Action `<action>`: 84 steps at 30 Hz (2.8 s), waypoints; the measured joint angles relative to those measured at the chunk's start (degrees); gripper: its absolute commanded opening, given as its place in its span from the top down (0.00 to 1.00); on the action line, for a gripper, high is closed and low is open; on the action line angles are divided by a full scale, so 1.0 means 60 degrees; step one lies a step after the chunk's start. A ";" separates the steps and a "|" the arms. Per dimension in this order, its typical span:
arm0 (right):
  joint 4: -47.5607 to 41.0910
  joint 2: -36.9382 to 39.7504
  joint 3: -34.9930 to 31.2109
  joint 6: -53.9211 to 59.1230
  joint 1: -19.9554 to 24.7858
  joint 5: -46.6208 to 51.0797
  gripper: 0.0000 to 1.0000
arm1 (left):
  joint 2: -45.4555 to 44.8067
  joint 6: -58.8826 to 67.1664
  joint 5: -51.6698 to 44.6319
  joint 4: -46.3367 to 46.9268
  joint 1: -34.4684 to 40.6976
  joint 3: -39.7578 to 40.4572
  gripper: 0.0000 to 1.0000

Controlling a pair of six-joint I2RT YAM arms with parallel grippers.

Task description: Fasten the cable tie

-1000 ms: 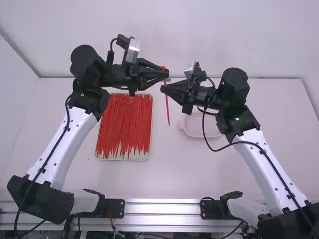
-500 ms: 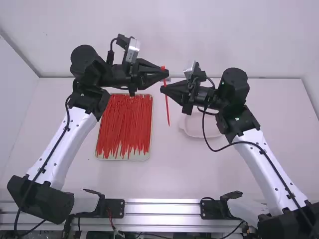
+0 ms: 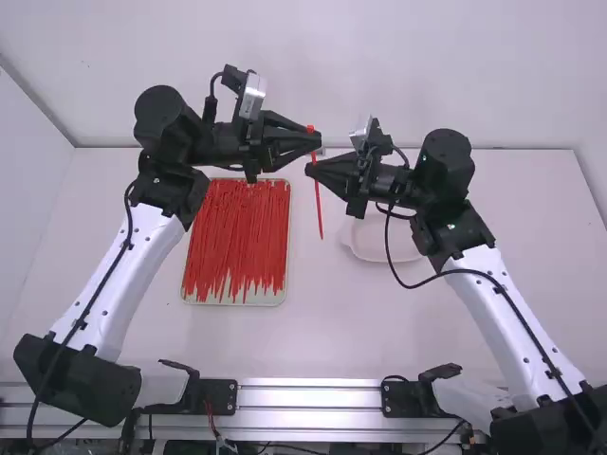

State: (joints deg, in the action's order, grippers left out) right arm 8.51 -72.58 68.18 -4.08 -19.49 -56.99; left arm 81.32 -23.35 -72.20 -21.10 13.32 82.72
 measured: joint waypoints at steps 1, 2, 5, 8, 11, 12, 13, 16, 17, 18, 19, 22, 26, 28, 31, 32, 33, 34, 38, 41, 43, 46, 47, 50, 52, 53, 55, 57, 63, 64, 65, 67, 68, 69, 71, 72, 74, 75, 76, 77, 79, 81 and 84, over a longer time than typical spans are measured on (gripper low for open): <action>-0.0004 -0.0004 0.0000 -0.0007 0.0000 0.0011 1.00 | 0.0000 0.0004 0.0000 -0.0011 0.0004 0.0000 0.87; -0.0004 -0.0004 0.0000 -0.0018 0.0000 0.0029 1.00 | 0.0000 0.0004 0.0000 -0.0022 0.0004 0.0000 0.88; -0.0004 -0.0004 0.0000 -0.0007 0.0000 0.0026 1.00 | 0.0000 0.0051 -0.0004 0.0015 0.0000 0.0000 0.88; -0.0004 -0.0004 0.0000 0.0000 0.0000 0.0029 1.00 | 0.0000 0.0076 0.0000 0.0022 -0.0007 0.0000 0.90; 0.0000 -0.0004 0.0000 -0.0011 0.0000 0.0029 1.00 | 0.0000 0.0102 -0.0004 0.0025 -0.0004 0.0000 0.92; 0.0004 -0.0004 0.0000 -0.0007 0.0000 0.0029 1.00 | 0.0000 0.0117 -0.0004 0.0007 -0.0007 0.0000 0.92; 0.0000 -0.0004 0.0000 -0.0007 0.0000 0.0029 1.00 | 0.0000 0.0120 -0.0004 0.0004 -0.0004 0.0000 0.92; 0.0007 -0.0004 0.0000 -0.0004 0.0000 0.0029 1.00 | 0.0000 0.0120 -0.0004 0.0011 -0.0029 0.0000 0.92; 0.0004 -0.0004 0.0000 -0.0011 0.0000 0.0033 1.00 | 0.0000 0.0117 -0.0018 -0.0004 -0.0047 0.0000 0.92; 0.0007 -0.0004 0.0000 -0.0011 0.0000 0.0026 1.00 | 0.0000 0.0120 -0.0040 -0.0015 -0.0069 0.0000 0.92; 0.0007 -0.0004 0.0000 -0.0018 0.0000 0.0029 1.00 | 0.0000 0.0117 -0.0098 -0.0044 -0.0135 0.0000 0.93; 0.0018 -0.0004 0.0000 -0.0015 0.0000 0.0029 1.00 | 0.0000 0.0109 -0.0153 -0.0029 -0.0222 0.0000 0.96; 0.0047 0.0000 0.0000 -0.0007 0.0000 0.0022 1.00 | 0.0000 0.0124 -0.0186 -0.0036 -0.0237 0.0000 0.98; 0.0047 -0.0004 0.0000 -0.0004 0.0000 0.0044 1.00 | 0.0000 0.0160 -0.0182 -0.0029 -0.0237 0.0000 0.98; 0.0051 -0.0004 0.0000 -0.0007 0.0000 0.0029 1.00 | 0.0000 0.0226 -0.0182 -0.0051 -0.0237 0.0000 0.98; 0.0051 -0.0004 0.0000 -0.0018 0.0000 0.0029 0.96 | 0.0000 0.0229 -0.0182 -0.0076 -0.0237 0.0000 0.98; 0.0055 -0.0004 0.0000 -0.0036 0.0000 0.0029 0.73 | 0.0000 0.0226 -0.0171 -0.0106 -0.0237 0.0000 0.98; 0.0051 -0.0004 0.0000 -0.0044 0.0000 0.0047 0.71 | 0.0000 0.0219 -0.0157 -0.0113 -0.0237 0.0000 0.98; 0.0051 0.0000 0.0000 -0.0168 0.0146 0.0026 0.01 | 0.0000 0.0029 0.0229 -0.0106 -0.0237 0.0000 0.98; 0.0044 -0.0004 0.0000 -0.0444 0.0390 0.0033 0.00 | 0.0000 -0.0175 0.0525 -0.0102 -0.0306 0.0000 0.98; 0.0033 -0.0004 0.0000 -0.0707 0.0546 0.0007 0.00 | 0.0000 -0.0324 0.0736 -0.0091 -0.0437 0.0000 0.98; 0.0095 0.0000 0.0000 -0.0831 0.0998 -0.0565 0.00 | 0.0000 -0.0652 0.1158 -0.0106 -0.0849 0.0000 0.98; 0.0117 -0.0004 0.0000 -0.0794 0.1038 -0.0652 0.01 | 0.0000 -0.0656 0.1169 -0.0106 -0.0863 0.0000 0.98; 0.0401 -0.0004 0.0000 0.0000 0.1388 -0.1909 0.00 | 0.0000 -0.0936 0.1512 -0.0007 -0.1217 0.0011 0.98; 0.0459 -0.0004 0.0000 0.0415 0.1439 -0.2393 0.00 | 0.0044 -0.0994 0.1559 0.0095 -0.1308 0.0076 0.98; 0.0466 -0.0004 0.0000 0.0729 0.1446 -0.2739 0.01 | 0.0160 -0.1045 0.1596 0.0295 -0.1359 0.0317 0.98; 0.0423 -0.0004 0.0000 0.1111 0.1443 -0.3067 0.00 | 0.0510 -0.1096 0.1661 0.0867 -0.1366 0.0976 0.98; 0.0288 -0.0004 0.0000 0.1290 0.1443 -0.3191 0.00 | 0.0747 -0.1115 0.1657 0.1264 -0.1373 0.1406 0.98; -0.0375 0.0000 0.0000 0.1632 0.1443 -0.3406 0.01 | 0.2160 -0.1137 0.2055 0.3253 -0.1373 0.3493 0.98; -0.0488 0.0000 0.0000 0.1705 0.1446 -0.3410 0.00 | 0.2397 -0.1151 0.2080 0.3552 -0.1373 0.3763 0.98; -0.0532 -0.0004 0.0000 0.1840 0.1446 -0.3410 0.01 | 0.2619 -0.1188 0.2113 0.3829 -0.1370 0.4025 0.98; -0.0594 -0.0004 0.0000 0.2495 0.1443 -0.3435 0.01 | 0.3228 -0.1275 0.2178 0.4521 -0.1373 0.4612 0.98; -0.0605 -0.0004 0.0000 0.2652 0.1446 -0.3439 0.00 | 0.3293 -0.1304 0.2193 0.4583 -0.1373 0.4666 0.98; -0.0605 -0.0004 0.0000 0.3060 0.1446 -0.3439 0.01 | 0.3544 -0.1406 0.2200 0.4827 -0.1370 0.4860 0.98; -0.0601 -0.0004 -0.0004 0.4065 0.1446 -0.3439 0.01 | 0.3894 -0.1650 0.2182 0.5082 -0.1370 0.4991 0.98; -0.0605 -0.0004 -0.0004 0.4266 0.1446 -0.3442 0.01 | 0.3942 -0.1679 0.2164 0.5111 -0.1370 0.4991 0.98; -0.0594 -0.0004 -0.0040 0.5289 0.1446 -0.3442 0.01 | 0.4207 -0.1912 0.1974 0.5195 -0.1373 0.4987 0.98; -0.0565 -0.0004 -0.0076 0.5705 0.1443 -0.3450 0.01 | 0.4258 -0.2014 0.1880 0.5198 -0.1370 0.4932 0.98; -0.0535 -0.0004 -0.0109 0.5945 0.1446 -0.3446 0.01 | 0.4266 -0.2076 0.1840 0.5198 -0.1370 0.4892 0.98; -0.0517 -0.0004 -0.0164 0.6280 0.1446 -0.3450 0.01 | 0.4266 -0.2153 0.1792 0.5195 -0.1370 0.4827 0.98; -0.0521 -0.0004 -0.0306 0.7107 0.1446 -0.3457 0.01 | 0.4266 -0.2444 0.1614 0.5147 -0.1370 0.4583 0.98; -0.0521 -0.0004 -0.0415 0.7701 0.1446 -0.3457 0.00 | 0.4266 -0.2743 0.1410 0.5125 -0.1370 0.4357 0.98; -0.0525 -0.0004 -0.0670 0.8896 0.1446 -0.3464 0.00 | 0.4266 -0.3464 0.0874 0.5140 -0.1373 0.3982 0.98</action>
State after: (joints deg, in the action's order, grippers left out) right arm 5.37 -72.60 64.16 49.30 -10.81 -77.78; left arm 106.91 -44.14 -66.96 9.74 5.08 106.61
